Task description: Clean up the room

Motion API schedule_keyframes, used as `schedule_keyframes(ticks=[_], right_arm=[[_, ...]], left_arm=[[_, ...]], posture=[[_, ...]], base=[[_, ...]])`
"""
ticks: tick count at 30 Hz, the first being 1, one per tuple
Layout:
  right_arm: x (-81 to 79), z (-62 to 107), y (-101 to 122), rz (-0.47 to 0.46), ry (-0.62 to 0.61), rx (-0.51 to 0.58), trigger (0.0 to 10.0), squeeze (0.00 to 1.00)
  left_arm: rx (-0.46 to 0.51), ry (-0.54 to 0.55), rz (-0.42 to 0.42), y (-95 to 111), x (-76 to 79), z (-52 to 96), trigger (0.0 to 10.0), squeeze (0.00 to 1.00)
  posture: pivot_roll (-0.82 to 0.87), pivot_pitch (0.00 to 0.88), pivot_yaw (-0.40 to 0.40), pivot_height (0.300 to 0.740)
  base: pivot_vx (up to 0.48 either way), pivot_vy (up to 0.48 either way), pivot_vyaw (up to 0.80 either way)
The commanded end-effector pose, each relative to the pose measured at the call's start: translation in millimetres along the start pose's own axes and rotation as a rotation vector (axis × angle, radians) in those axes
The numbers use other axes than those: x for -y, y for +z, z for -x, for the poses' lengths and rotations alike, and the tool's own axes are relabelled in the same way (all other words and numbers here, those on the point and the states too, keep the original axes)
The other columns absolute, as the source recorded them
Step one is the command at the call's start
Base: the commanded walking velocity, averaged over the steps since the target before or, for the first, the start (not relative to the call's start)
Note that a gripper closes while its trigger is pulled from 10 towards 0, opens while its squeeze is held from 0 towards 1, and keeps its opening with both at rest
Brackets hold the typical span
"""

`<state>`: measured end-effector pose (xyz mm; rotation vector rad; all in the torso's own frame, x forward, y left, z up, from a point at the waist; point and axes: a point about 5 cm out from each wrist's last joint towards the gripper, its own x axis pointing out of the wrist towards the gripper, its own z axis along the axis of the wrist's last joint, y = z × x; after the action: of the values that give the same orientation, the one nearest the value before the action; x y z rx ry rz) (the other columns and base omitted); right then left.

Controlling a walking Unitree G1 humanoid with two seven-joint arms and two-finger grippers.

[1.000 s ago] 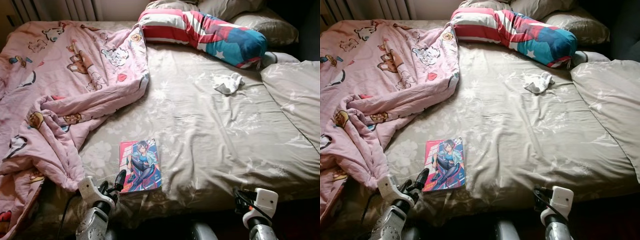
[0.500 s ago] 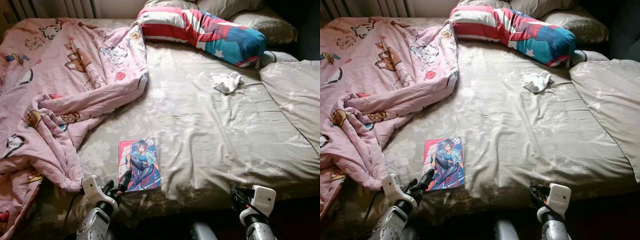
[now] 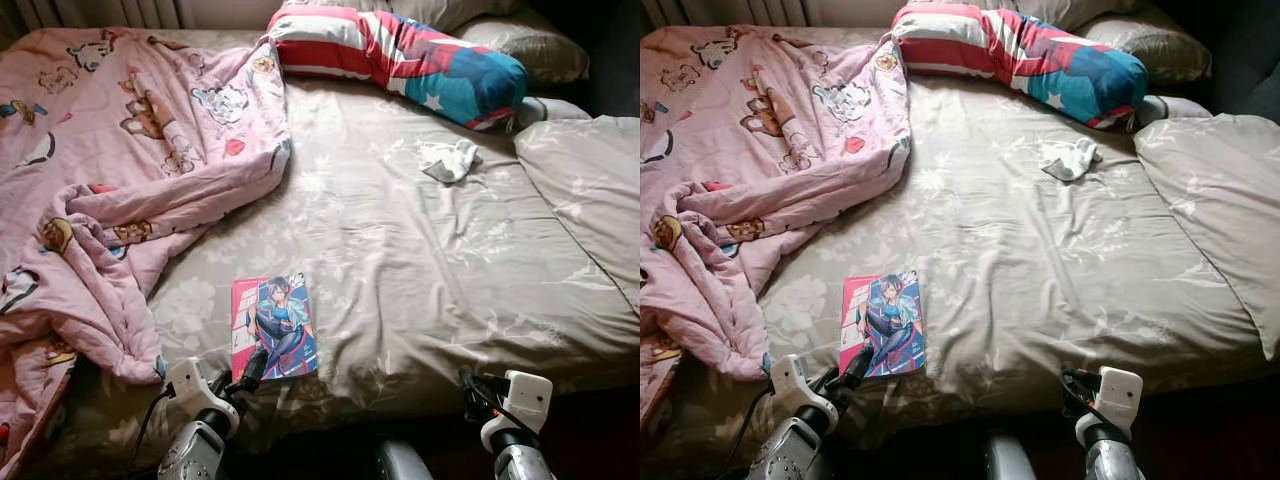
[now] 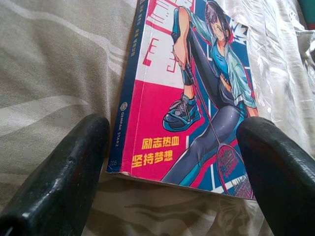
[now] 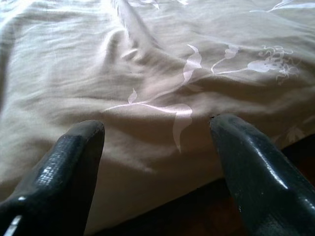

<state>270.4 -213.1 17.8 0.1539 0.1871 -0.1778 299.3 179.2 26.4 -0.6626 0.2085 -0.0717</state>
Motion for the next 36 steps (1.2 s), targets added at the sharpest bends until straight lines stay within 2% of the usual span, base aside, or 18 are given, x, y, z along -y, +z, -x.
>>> schedule_keyframes(ticks=[1,8,13,14,17,23,24,25,26,27,28,36], right_arm=[[7.6,4.8,-4.1,0.010,-0.014,-0.020,10.0,0.00],[7.5,4.6,-3.8,0.013,-0.008,-0.025,10.0,0.00],[8.1,4.9,-4.5,0.014,-0.006,-0.030,10.0,0.00],[8.7,5.2,-5.4,0.014,-0.005,-0.035,10.0,0.00],[9.7,5.9,-6.8,0.016,-0.004,-0.041,10.0,0.00],[10.2,7.1,-8.3,0.019,-0.002,-0.051,10.0,0.00],[10.2,7.2,-8.5,0.020,-0.001,-0.052,10.0,0.00],[10.2,7.2,-8.5,0.020,-0.001,-0.052,10.0,0.00],[10.2,7.4,-8.7,0.022,-0.001,-0.054,10.0,0.00],[10.2,7.4,-8.7,0.022,0.000,-0.054,10.0,0.00],[10.2,7.4,-8.8,0.022,0.000,-0.054,10.0,0.00],[9.6,7.1,-9.9,0.025,0.003,-0.065,10.0,0.00]], left_arm=[[-0.059,0.003,0.050,-16.7,-3.1,5.7,10.0,0.00],[-0.085,-0.003,0.067,-24.0,-3.7,7.6,10.0,0.00],[-0.087,-0.005,0.119,-26.3,-3.1,6.8,10.0,0.00],[-0.097,-0.003,0.155,-29.0,-3.8,7.1,10.0,0.00],[-0.111,0.005,0.195,-33.5,-4.9,8.0,10.0,0.00],[-0.139,-0.025,0.209,-37.3,-1.1,6.8,9.9,0.00],[-0.145,-0.030,0.204,-38.2,-0.6,6.7,8.0,0.00],[-0.145,-0.030,0.204,-38.2,-0.6,6.7,8.0,0.00],[-0.160,-0.038,0.188,-40.1,0.5,6.7,2.5,0.00],[-0.160,-0.039,0.187,-40.3,0.5,6.7,2.5,0.00],[-0.162,-0.044,0.186,-40.5,0.9,6.6,0.0,0.00],[-0.215,-0.085,0.107,-46.9,3.3,9.0,0.0,0.00]], posture=[[-0.07,0.278,-0.128,0.587],[-0.07,0.280,-0.133,0.587],[-0.08,0.281,-0.136,0.587],[-0.08,0.282,-0.138,0.587],[-0.08,0.286,-0.140,0.587],[-0.09,0.290,-0.144,0.587],[-0.09,0.292,-0.145,0.587],[-0.09,0.292,-0.145,0.587],[-0.09,0.293,-0.146,0.587],[-0.09,0.293,-0.146,0.587],[-0.09,0.294,-0.147,0.587],[-0.09,0.295,-0.148,0.587]], base=[[0.000,0.000,0.00],[0.000,0.000,0.00],[0.000,0.000,0.00],[0.000,0.000,0.00],[0.000,0.000,0.00],[0.000,0.000,0.00],[0.000,0.000,0.00],[0.000,0.000,0.00],[0.000,0.000,0.00],[0.000,0.000,0.00],[0.000,0.000,0.00],[0.000,0.000,0.00]])
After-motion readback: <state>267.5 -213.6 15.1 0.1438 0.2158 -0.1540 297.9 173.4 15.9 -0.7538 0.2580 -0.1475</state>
